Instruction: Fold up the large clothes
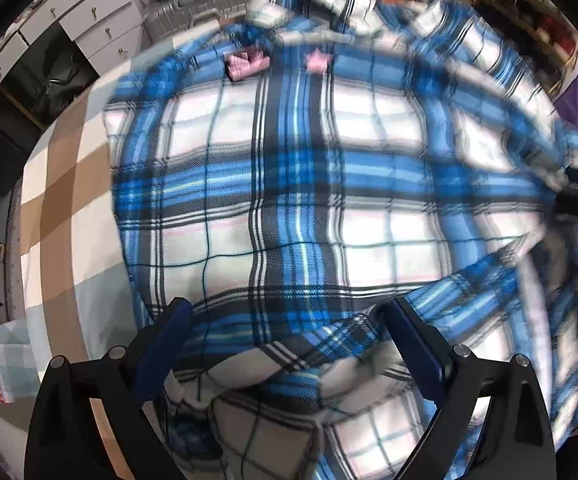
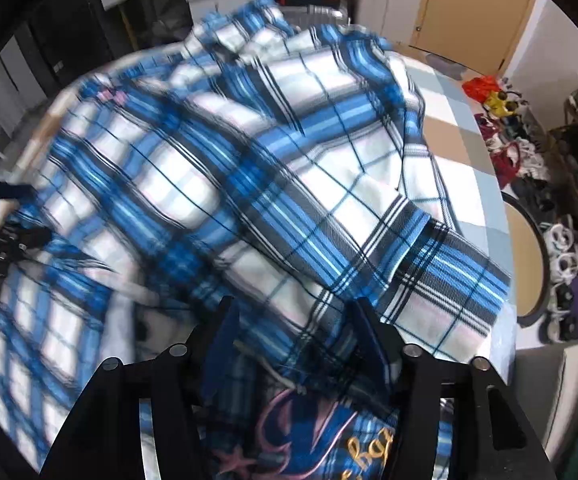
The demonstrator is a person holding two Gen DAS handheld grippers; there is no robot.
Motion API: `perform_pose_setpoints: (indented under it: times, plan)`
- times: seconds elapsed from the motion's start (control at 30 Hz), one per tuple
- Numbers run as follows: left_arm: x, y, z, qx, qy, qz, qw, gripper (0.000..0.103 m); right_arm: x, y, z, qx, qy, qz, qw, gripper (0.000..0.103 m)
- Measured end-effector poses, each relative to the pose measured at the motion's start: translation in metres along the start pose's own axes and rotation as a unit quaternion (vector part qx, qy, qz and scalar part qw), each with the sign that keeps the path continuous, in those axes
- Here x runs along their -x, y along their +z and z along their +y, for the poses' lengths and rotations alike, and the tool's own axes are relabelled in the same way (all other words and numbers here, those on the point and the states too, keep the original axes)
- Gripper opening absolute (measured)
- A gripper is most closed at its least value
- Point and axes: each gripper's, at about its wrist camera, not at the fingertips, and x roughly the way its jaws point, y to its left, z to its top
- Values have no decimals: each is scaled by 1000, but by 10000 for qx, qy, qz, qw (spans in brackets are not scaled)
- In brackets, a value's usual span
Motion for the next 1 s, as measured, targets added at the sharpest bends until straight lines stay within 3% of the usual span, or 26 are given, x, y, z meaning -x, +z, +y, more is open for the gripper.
perform_pose_setpoints:
  times: [0.13,0.17,0.27,0.3,0.37,0.43,0.57,0.7,0.8,0.83,0.9,1.0]
  plan:
    - [39,-2,-7,39,-260,-573,9980,95,24,-7,-8,-243,110,-307,9992,59]
    - [39,-1,-11,23,-276,-565,9980,95,19,-9,-9,-296,106,-187,9993,58]
    - [7,-9,-25,82,-336,21,9994,95,-8,-17,-15,-610,90,298,9977,62]
    - [-8,-9,-22,95,-322,187,9993,95,-1,-19,-15,-612,104,46,9981,62]
    - [-12,-15,-29,-74,9,83,9999,95,1,-14,-15,-705,196,316,9968,62]
    - [-4,-17,-34,-101,68,8,9999,95,16,-1,-16,-770,396,67,9962,58]
    - [22,-26,-41,311,-454,-301,9980,95,38,35,11,-241,283,-486,9981,61]
    - [1,-26,-30,652,-428,-170,9968,95,0,58,11,-434,265,-130,9986,61]
    - [-8,-31,-26,662,-472,-315,9962,95,-38,52,7,-592,69,376,9975,64]
    - [-5,-32,-26,661,-513,-302,9960,95,-31,56,13,-445,-6,255,9987,64]
    - [-4,-27,-14,798,-578,-404,9943,95,-20,72,25,-215,131,524,9983,61]
    - [4,-19,2,1017,-935,-240,9901,95,27,122,43,106,265,-127,9995,68]
